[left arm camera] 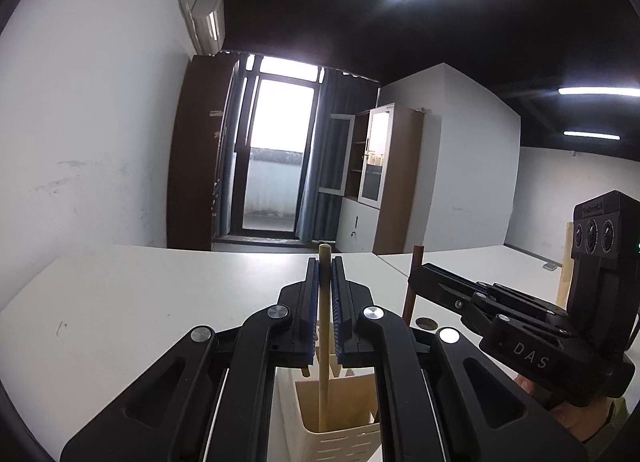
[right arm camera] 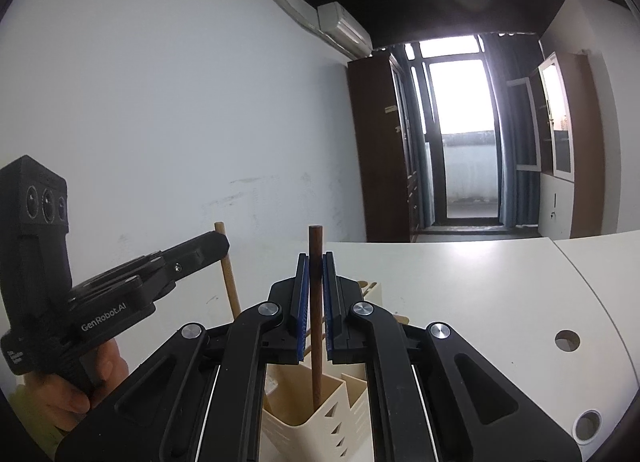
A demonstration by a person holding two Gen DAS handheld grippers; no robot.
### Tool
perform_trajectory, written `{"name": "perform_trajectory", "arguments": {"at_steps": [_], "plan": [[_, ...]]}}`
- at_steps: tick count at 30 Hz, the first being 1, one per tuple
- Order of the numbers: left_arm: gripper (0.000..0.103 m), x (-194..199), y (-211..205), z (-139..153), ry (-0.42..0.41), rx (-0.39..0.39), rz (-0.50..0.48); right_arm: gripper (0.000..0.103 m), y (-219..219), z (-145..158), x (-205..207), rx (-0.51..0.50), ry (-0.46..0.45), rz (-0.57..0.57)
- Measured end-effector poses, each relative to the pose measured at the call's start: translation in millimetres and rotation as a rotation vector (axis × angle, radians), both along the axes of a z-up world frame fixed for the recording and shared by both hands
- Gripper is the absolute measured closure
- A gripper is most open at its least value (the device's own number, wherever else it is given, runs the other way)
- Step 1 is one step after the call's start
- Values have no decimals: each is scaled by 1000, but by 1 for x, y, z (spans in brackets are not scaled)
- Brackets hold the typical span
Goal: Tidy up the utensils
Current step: 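Open both grippers to release the chopsticks into the holder, then raise both open tools away from the holder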
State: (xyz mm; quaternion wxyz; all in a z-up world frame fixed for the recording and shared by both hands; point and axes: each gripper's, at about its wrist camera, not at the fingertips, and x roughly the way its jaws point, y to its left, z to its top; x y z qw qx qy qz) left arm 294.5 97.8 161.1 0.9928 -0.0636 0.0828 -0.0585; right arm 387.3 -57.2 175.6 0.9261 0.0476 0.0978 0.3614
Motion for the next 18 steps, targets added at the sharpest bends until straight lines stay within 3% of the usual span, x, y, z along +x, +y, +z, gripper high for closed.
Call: {"name": "perform_trajectory", "arguments": {"at_steps": [1,3,11,15,18], "plan": [[97,0,-1,0,8,10,2,94,-1,-1,-1,0,4,5],[93,-3,-1,0,11,20,9,83,-4,3,-1,0,1,-6],[86,-19,14,11,3,-13,33,82,-15,0,-13,-8,19,-34],[79,-30,9,12,12,53,86,75,-20,1,-18,-15,27,-59],[77,-41,10,12,30,42,92,73,-25,-1,-21,-13,48,-87]]}}
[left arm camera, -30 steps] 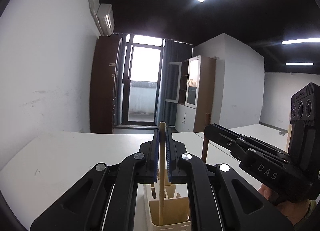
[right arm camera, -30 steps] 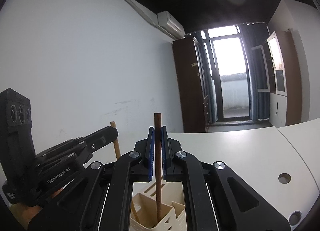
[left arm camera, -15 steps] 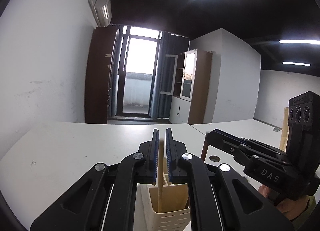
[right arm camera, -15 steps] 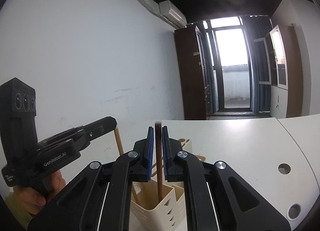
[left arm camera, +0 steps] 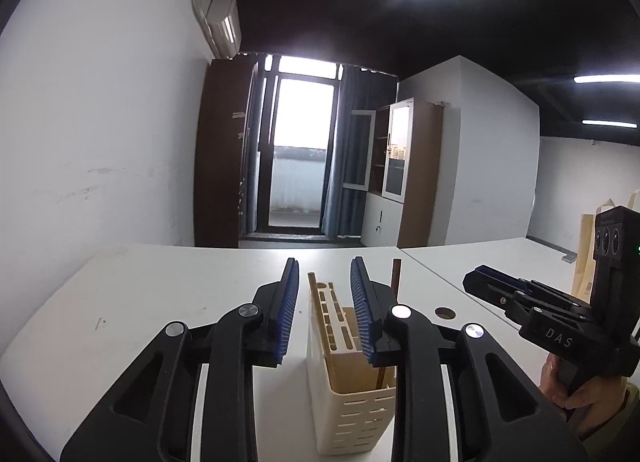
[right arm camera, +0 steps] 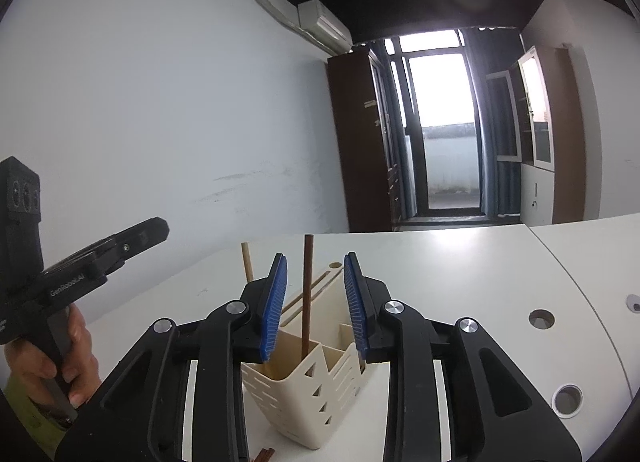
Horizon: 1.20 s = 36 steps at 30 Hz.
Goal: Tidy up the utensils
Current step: 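Raise both open tools away from the holder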
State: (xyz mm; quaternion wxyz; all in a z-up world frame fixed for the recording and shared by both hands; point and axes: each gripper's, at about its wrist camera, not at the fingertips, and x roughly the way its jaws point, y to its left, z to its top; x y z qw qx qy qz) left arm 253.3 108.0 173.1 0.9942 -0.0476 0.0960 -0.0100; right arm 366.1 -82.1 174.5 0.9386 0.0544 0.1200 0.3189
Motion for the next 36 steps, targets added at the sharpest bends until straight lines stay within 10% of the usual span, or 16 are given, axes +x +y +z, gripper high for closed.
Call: {"name": "perform_trajectory", "arguments": {"at_steps": [21,36], "plan": [[41,-59,-4,-8,150,18,26,52,8,-10,-50,-125,56,-47],[37,-62,3,-58,357,18,62,39,14,-54,-59,-249,239,-77]]}}
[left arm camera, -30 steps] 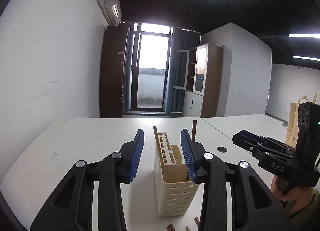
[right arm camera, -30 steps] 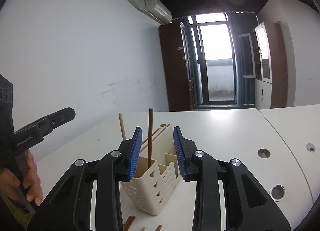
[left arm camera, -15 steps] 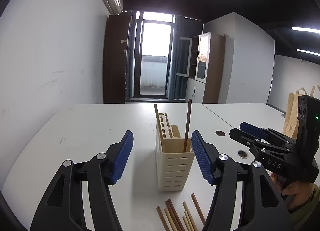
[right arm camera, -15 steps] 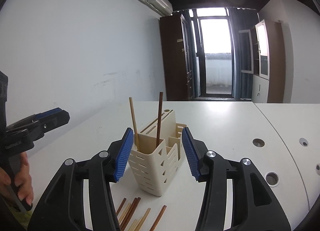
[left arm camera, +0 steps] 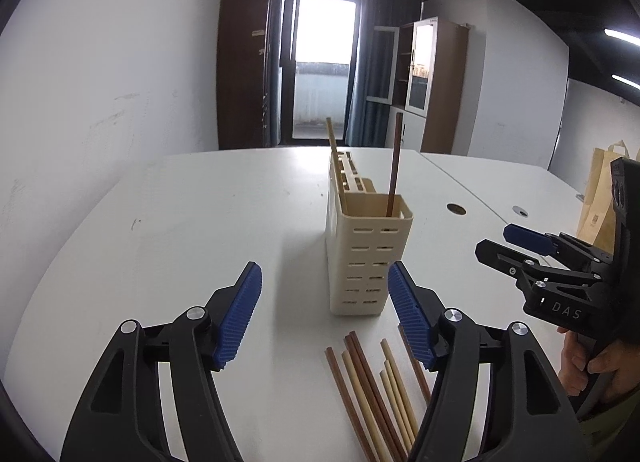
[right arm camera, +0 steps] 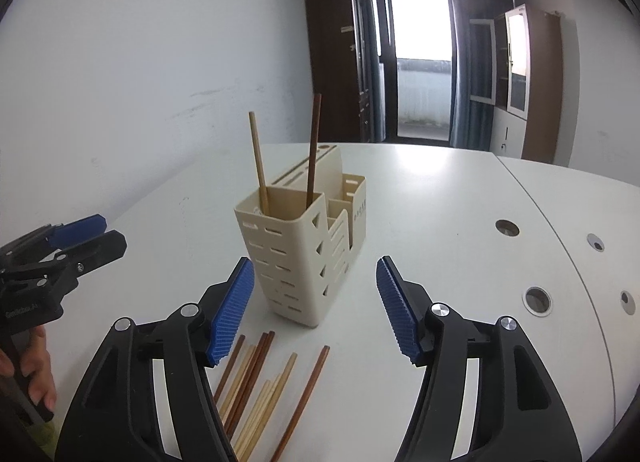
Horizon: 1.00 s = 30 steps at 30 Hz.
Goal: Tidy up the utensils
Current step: 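Raise both open tools away from the holder, then move both tools down toward the remaining chopsticks beside the holder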
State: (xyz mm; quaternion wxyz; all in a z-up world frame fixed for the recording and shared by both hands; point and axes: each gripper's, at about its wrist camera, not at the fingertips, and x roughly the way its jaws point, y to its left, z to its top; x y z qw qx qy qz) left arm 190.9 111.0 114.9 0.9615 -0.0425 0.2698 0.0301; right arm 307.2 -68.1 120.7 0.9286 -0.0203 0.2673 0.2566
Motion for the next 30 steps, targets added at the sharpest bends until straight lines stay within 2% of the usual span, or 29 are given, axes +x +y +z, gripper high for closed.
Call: {"name": "perform_trajectory", "arguments": {"at_steps": [4,8,16,23,27,30], "plan": [[37,3,3,-15,79,-8,23,39,0,-12,-1,-41,43,-9],[37,6,8,-29,141,-47,5,39,3,-24,0,-76,106,1],[37,22,0,-44,251,-5,-16,39,11,-41,12,-124,210,12],[38,45,2,-70,370,-34,-23,39,21,-65,29,-155,318,22],[42,59,6,-89,441,-94,-50,39,24,-80,39,-155,372,20],[46,67,6,-101,470,-78,-40,39,26,-89,45,-158,409,20]]}}
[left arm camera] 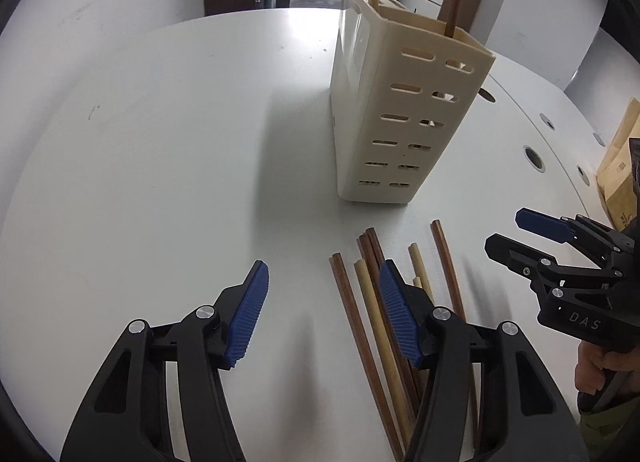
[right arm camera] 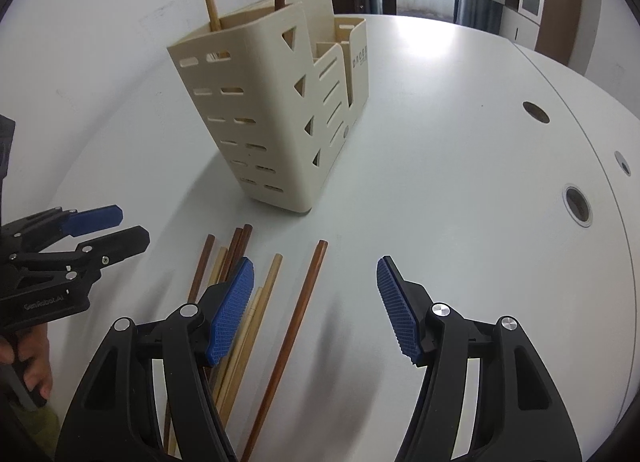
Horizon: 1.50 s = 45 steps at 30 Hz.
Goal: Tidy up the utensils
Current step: 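Move both tools down toward the remaining chopsticks beside the holder, then close right gripper on a brown chopstick while left gripper closes on a dark chopstick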
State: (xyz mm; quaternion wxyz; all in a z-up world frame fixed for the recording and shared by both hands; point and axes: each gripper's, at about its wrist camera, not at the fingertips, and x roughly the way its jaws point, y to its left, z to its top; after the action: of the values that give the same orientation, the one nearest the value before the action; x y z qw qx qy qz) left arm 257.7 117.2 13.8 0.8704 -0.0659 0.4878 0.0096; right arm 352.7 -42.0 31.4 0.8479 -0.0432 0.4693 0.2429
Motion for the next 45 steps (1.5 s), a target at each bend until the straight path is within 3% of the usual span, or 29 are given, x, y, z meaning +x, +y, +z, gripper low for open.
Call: {"name": "perform_trajectory", "arguments": {"at_steps": [6,16,28,38,42,45], "plan": [[50,19,1,-18,32,-12,-26,40,7,-20,21,-26,41,-11],[65,39,6,-34,82,-18,-42,53,22,-40,38,-54,71,9],[66,41,-7,-54,119,-12,-49,61,29,-51,29,-78,98,29],[75,41,-13,-59,131,35,-50,78,36,-47,22,-142,81,42],[90,41,-14,-58,131,63,-55,88,35,-46,18,-132,73,39],[93,40,-19,-58,99,109,-99,93,29,-46,16,-81,94,31]]}}
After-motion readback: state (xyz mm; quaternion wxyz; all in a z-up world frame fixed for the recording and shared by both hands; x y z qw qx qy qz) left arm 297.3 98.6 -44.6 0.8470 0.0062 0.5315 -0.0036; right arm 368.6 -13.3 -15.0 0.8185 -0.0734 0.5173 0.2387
